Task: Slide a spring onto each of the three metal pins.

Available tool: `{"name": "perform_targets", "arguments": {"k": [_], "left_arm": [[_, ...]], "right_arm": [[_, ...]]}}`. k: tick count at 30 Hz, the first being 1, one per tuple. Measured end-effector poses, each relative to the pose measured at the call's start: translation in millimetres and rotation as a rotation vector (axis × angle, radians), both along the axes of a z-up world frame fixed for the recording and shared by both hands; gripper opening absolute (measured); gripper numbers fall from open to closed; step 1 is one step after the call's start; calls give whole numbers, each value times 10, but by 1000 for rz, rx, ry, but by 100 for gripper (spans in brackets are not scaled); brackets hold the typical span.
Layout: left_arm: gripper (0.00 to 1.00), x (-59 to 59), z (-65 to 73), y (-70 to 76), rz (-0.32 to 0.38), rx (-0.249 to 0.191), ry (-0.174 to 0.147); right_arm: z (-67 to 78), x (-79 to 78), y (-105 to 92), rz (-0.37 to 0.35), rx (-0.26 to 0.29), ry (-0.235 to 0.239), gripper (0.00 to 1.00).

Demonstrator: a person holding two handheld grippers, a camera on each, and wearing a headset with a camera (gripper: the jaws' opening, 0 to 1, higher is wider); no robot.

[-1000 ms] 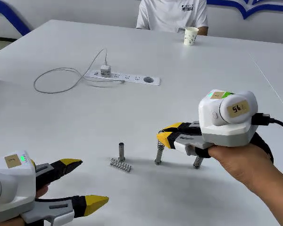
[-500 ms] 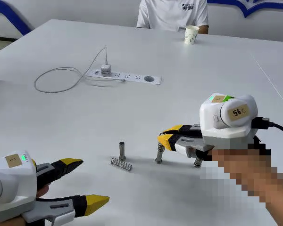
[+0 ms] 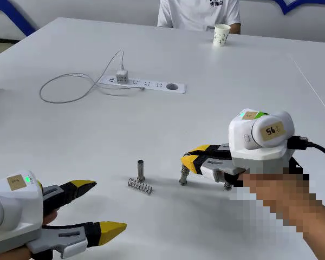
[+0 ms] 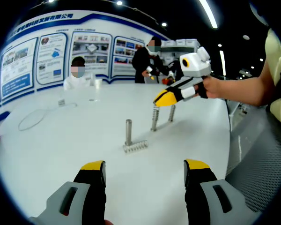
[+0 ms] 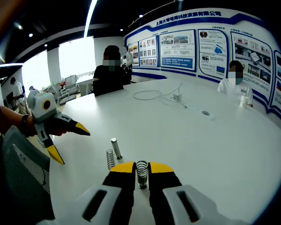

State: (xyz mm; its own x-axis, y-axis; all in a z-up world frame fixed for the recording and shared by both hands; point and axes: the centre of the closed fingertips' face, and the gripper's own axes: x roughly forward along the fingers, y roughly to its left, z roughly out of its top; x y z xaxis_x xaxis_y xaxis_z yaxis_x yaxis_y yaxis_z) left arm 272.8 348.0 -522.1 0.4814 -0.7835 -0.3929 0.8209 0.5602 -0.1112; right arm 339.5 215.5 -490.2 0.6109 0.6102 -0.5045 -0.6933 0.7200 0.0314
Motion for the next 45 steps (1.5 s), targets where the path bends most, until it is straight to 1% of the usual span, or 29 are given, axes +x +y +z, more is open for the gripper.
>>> {"name": "perform_targets", "arguments": {"k": [9,22,33,45], "left_arm": [[69,2,-24,-8,-3,3,7],[69,5,-43,-11,-3,3,14],[69,8,-52,-11,-4,3,18],[69,5,-50,-12,-4,1,19]], "right_arm": [[-106,-18,13,5,-13,19,12],[-214,-18,17,10,-34,37,12],[-279,-25,3,10,-50,52,12],[-297,-33,1,12,-55,57,13]]}}
